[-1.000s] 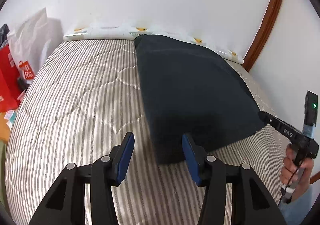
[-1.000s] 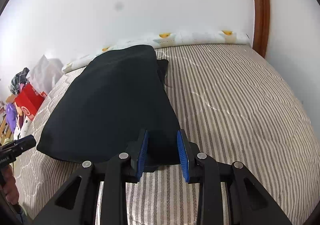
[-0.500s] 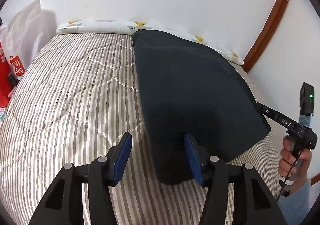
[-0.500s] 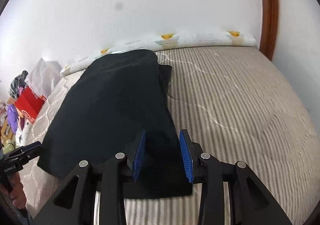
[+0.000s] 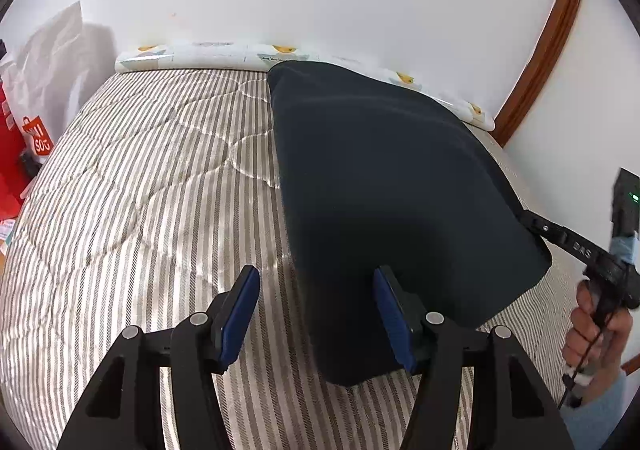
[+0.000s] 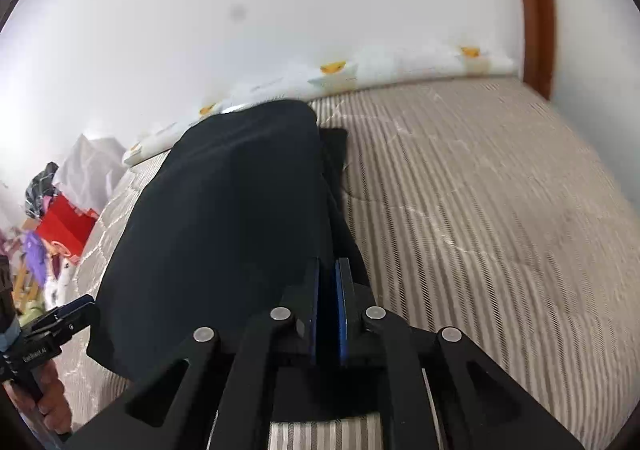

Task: Fold small clothes

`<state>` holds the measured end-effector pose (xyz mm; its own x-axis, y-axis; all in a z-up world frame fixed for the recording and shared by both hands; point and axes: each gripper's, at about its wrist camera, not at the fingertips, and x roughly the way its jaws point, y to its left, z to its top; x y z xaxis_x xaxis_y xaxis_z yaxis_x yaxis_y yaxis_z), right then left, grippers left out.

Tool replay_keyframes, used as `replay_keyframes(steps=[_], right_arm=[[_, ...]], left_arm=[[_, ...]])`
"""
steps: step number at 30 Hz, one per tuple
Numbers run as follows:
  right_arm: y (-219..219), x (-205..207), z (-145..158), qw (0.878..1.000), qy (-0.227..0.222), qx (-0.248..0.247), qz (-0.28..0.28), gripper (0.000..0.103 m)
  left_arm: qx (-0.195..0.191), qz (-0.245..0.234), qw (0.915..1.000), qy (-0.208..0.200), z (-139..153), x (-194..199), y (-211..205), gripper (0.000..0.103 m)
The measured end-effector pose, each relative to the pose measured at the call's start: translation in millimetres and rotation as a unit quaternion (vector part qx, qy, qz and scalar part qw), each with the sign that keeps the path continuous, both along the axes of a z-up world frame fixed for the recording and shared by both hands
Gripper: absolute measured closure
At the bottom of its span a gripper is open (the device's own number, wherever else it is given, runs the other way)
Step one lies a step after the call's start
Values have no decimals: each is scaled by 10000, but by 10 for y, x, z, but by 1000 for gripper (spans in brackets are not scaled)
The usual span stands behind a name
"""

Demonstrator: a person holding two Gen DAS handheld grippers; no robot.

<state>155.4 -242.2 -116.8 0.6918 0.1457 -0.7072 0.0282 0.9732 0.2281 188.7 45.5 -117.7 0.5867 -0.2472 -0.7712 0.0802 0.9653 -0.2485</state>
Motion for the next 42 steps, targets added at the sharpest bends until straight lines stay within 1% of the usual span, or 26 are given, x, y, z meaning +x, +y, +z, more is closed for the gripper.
replay_keyframes(steps=[1, 2, 3, 4, 5, 7, 8, 10, 12, 13, 14, 15, 16, 17, 18, 20, 22, 23, 25, 26, 27, 30, 36, 40, 42], right_arm=[[52, -69, 36, 9998, -81, -169, -33, 87], [83, -104, 53, 9996, -109, -264, -38, 81], [137, -160, 71, 9991, -139, -400, -18, 72], [168, -195, 75, 9987, -139, -490, 21, 68], [209, -227, 71, 9981, -105, -607, 50, 66], [264, -312, 47, 9962, 6, -865, -48, 66], [258, -343, 48, 9958, 38, -915, -86, 66], [233, -439, 83, 9956, 113, -907, -212, 65], [207, -557, 180, 9959, 171, -833, -304, 64], [208, -612, 237, 9962, 192, -798, -295, 62], [209, -666, 279, 9965, 189, -773, -272, 58], [224, -749, 363, 9967, 142, -766, -243, 51], [249, -849, 456, 9963, 51, -820, -248, 47], [274, -938, 538, 9956, -50, -892, -280, 40], [294, -1015, 603, 9950, -131, -940, -314, 37], [308, -1176, 719, 9943, -241, -969, -367, 37], [296, -1340, 804, 9947, -265, -885, -453, 37], [288, -1441, 848, 9949, -287, -826, -497, 36], [276, -1597, 894, 9944, -297, -801, -614, 30], [274, -1681, 912, 9935, -313, -855, -677, 24], [279, -1759, 933, 9922, -360, -951, -725, 18], [312, -2001, 997, 9869, -513, -1267, -859, 9], [314, -2386, 1100, 9840, -626, -1395, -912, 1], [308, -2572, 1164, 9814, -680, -1520, -960, 0], [298, -2608, 1156, 9808, -665, -1532, -1012, 0]], left_arm=[[5, 2, 10000, 15, 0, -20, 1, 46], [27, 3, 10000, 44, 3, -42, 0, 46], [37, -4, 10000, 62, 7, -62, 0, 46], [52, -24, 9999, 89, 14, -94, 0, 45], [88, -47, 9999, 127, 19, -124, -6, 45], [164, -93, 9997, 153, 54, -213, -18, 44], [193, -75, 9997, 131, 79, -258, -17, 43], [226, 1, 9997, 65, 154, -361, -9, 41], [234, 76, 9997, -23, 254, -462, 0, 37], [269, 124, 9995, -94, 324, -525, 0, 33], [319, 154, 9992, -169, 387, -581, -9, 30], [400, 173, 9987, -270, 466, -654, -31, 28], [474, 197, 9980, -364, 534, -723, -48, 26], [535, 234, 9973, -445, 592, -787, -60, 23], [601, 278, 9963, -540, 667, -876, -84, 22], [664, 314, 9953, -635, 749, -991, -117, 20], [677, 363, 9945, -717, 829, -1121, -149, 19], [653, 363, 9942, -768, 863, -1201, -163, 17], [640, 358, 9938, -841, 910, -1328, -193, 13], [640, 355, 9934, -882, 939, -1411, -207, 12], [638, 361, 9931, -911, 958, -1486, -214, 12], [662, 399, 9922, -978, 997, -1678, -234, 8], [611, 411, 9915, -1074, 1077, -1989, -239, 7], [775, 428, 9883, -1245, 1147, -2102, -283, 7], [768, 433, 9879, -1275, 1173, -2129, -297, 7]])
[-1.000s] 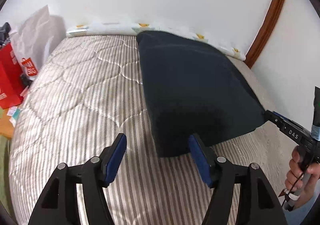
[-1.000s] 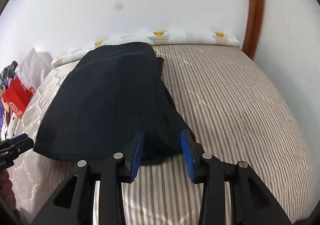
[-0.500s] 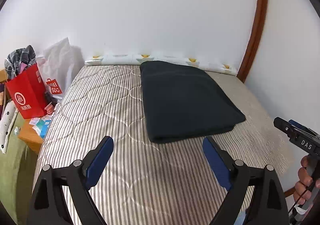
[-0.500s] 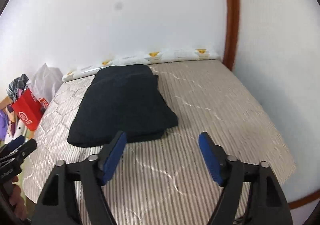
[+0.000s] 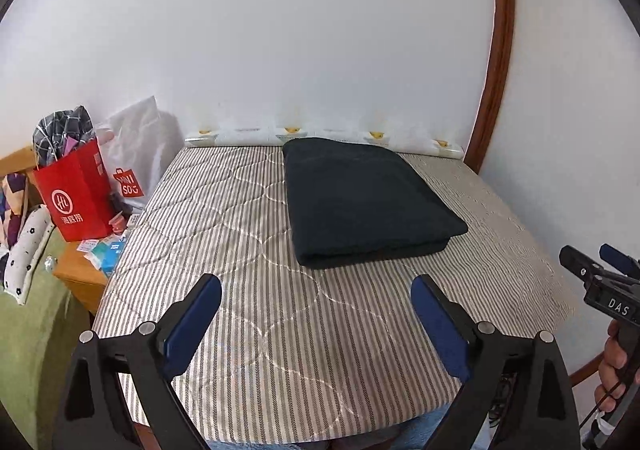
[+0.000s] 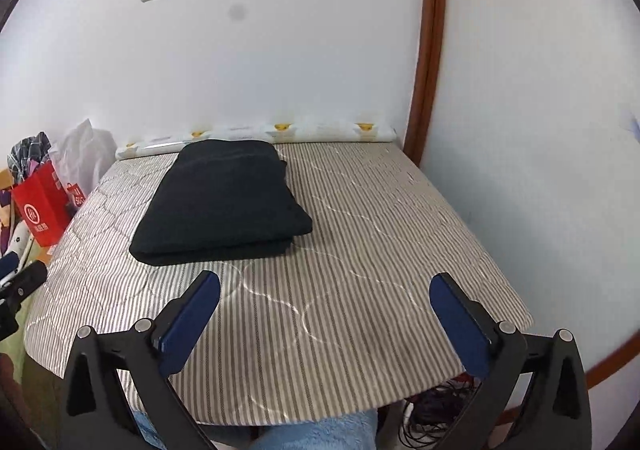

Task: Fold small clothes

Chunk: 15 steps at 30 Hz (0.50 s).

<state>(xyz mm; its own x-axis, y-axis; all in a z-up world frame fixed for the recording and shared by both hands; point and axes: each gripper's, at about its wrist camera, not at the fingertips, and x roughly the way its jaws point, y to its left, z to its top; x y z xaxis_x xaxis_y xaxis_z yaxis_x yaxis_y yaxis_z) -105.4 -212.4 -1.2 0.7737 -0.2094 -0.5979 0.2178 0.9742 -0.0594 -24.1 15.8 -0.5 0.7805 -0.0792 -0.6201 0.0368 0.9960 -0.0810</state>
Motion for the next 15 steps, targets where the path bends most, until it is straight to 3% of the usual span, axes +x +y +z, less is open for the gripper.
replay_keyframes(steps=[15], right_arm=[[-34, -91, -42, 9999, 73, 68, -100, 0]], left_arm=[[86, -86, 9999, 8, -10, -55, -72, 7]])
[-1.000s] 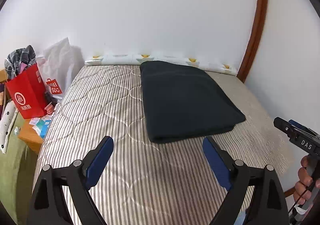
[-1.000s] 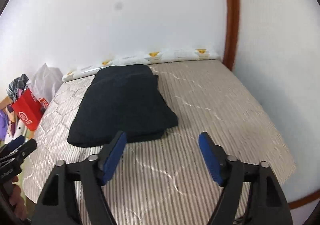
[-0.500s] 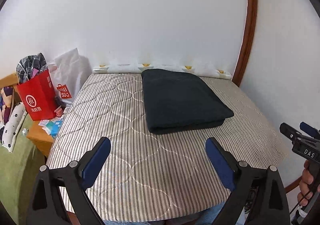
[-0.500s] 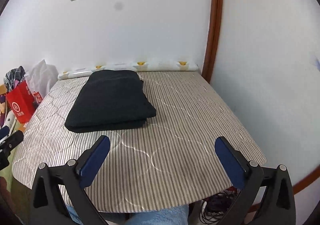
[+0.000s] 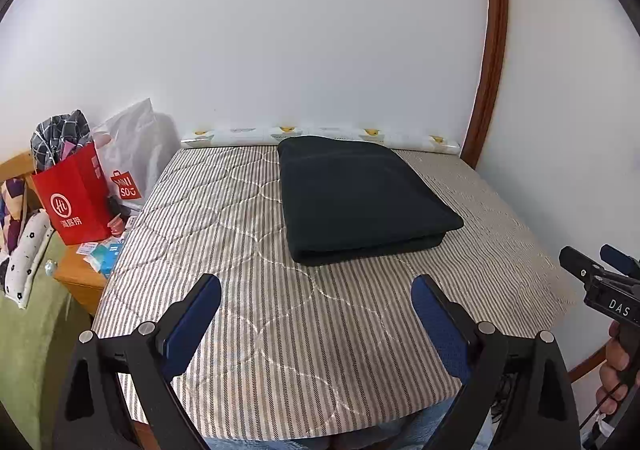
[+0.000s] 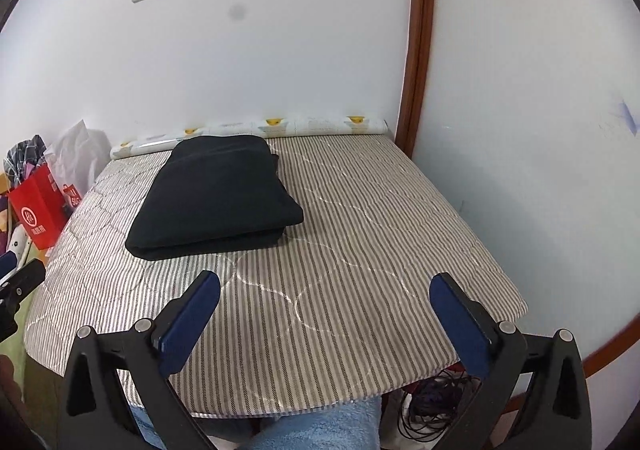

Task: Fold small clothes

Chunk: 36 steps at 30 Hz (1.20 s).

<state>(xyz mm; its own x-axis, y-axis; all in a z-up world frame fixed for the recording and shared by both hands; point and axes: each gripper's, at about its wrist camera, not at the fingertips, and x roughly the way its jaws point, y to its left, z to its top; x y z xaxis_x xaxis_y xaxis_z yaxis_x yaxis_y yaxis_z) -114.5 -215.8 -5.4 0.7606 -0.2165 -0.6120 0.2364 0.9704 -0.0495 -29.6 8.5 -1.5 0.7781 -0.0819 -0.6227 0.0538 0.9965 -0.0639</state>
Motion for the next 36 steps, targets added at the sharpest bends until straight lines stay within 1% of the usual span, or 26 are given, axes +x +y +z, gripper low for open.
replay_keyframes(steps=[8, 18, 30, 36], right_arm=[[-19, -44, -24, 10000, -1, 6, 5, 0], [-17, -23, -46, 10000, 50, -26, 70, 0], [-88, -34, -82, 9999, 137, -48, -85, 0], [-134, -29, -87, 9998, 174, -38, -118, 0]], left_arm=[[14, 6, 10000, 1, 6, -6, -14, 7], [150, 47, 9998, -74, 62, -69, 59, 7], [7, 89, 10000, 5, -8, -33, 205, 7], [8, 72, 10000, 20, -25, -36, 218, 7]])
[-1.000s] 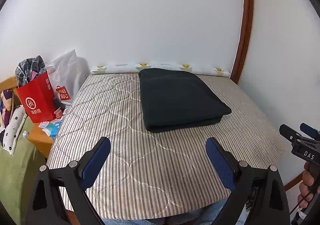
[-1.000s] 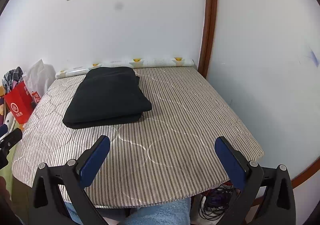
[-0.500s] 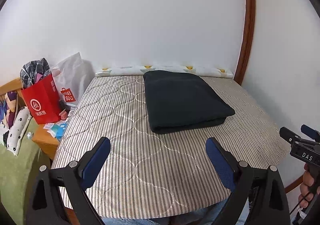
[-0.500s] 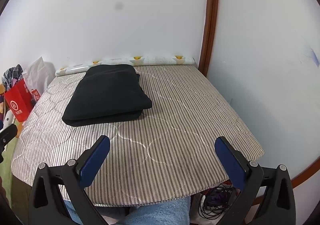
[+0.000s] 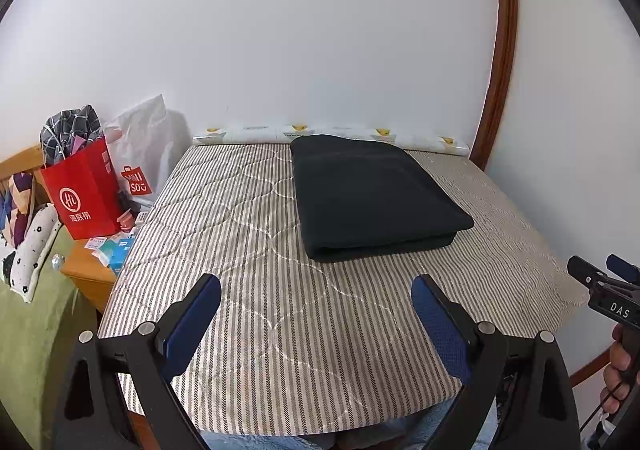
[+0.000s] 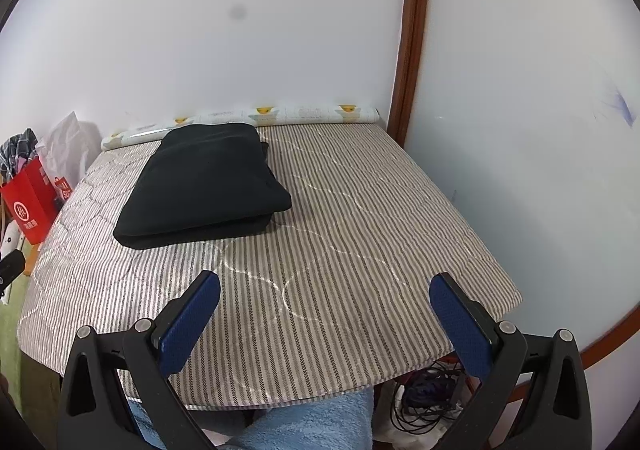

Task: Fold small clothes

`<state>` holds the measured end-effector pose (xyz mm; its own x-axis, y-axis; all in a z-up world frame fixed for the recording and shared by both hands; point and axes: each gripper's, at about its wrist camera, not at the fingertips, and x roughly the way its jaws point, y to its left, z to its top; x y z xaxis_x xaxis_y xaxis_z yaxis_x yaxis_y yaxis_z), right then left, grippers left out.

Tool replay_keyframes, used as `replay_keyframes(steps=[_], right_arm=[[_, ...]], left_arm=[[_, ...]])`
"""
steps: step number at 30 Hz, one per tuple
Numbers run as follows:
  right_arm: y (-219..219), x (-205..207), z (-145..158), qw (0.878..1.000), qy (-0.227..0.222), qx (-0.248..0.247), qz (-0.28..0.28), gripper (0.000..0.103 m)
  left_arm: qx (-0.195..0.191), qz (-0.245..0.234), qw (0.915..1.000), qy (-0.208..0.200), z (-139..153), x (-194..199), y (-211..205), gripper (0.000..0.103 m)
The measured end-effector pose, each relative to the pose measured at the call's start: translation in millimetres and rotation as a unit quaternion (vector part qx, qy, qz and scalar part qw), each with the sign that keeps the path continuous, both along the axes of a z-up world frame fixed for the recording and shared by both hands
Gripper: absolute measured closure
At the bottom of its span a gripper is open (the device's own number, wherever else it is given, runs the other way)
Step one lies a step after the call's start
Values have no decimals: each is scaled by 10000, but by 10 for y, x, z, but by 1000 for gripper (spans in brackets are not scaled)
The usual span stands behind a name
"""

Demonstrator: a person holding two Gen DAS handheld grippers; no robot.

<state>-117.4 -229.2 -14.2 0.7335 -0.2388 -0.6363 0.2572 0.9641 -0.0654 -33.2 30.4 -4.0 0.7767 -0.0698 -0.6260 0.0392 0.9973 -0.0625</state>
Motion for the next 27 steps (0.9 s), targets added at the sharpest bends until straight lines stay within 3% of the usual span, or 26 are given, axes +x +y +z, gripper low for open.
replay_keyframes(steps=[27], right_arm=[[-103, -62, 49, 9999, -124, 74, -41, 0]], left_arm=[[82, -49, 9999, 51, -1, 8, -60, 7]])
